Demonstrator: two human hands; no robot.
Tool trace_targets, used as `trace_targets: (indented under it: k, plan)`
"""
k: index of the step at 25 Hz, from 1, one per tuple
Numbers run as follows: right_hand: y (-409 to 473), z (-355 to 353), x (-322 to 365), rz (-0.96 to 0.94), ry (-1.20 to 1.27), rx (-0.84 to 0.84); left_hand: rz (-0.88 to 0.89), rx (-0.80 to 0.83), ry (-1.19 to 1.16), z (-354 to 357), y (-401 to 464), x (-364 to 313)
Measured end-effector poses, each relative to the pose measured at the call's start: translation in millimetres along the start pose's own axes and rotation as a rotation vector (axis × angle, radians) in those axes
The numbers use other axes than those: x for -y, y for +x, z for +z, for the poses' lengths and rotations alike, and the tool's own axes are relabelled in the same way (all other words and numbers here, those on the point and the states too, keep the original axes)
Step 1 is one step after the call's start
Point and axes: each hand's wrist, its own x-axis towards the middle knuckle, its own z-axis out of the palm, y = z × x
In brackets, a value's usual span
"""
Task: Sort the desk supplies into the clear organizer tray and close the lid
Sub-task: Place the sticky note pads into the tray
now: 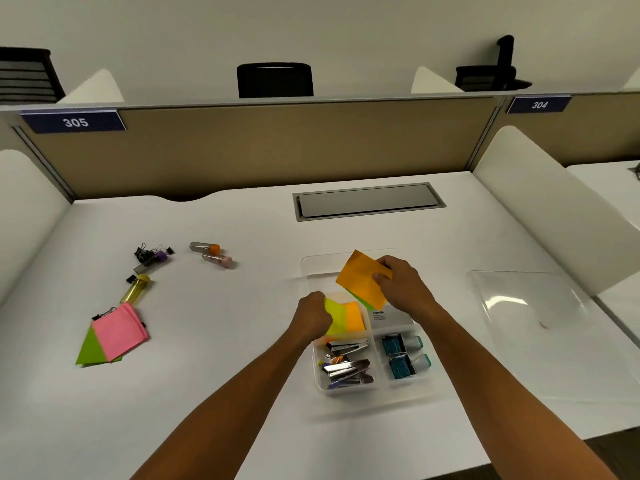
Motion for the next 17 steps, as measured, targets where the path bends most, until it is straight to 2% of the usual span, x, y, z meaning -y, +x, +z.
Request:
trace_targets:
  k: [4,8,10,14,17]
  plan:
    - [6.5,6.9,5.5,-0.032,-0.128,0.062,0.016,-0.048,0.175,-9.8,-2.5,-5.2]
    - [13.4,18.8,11.7,-0.047,-0.224,0.116,0.045,-0.126,0.225,-17.3,-1.1,1.3]
    - [16.2,26.6,12.4,-0.046,-0.259,0.156,0.025,-0.173,0.153,-20.4,-0.5,4.7]
    - [19.0,43.6,11.8,-0.044,-0.367,0.269,-0.066,-0.272,-0.170,-36.5,-2.4,13.7]
    - [21.6,53.1,18.5,-0.065,-0.413,0.372,-0.104,-0.310,-0.322,-47.3,-8.2,25.8]
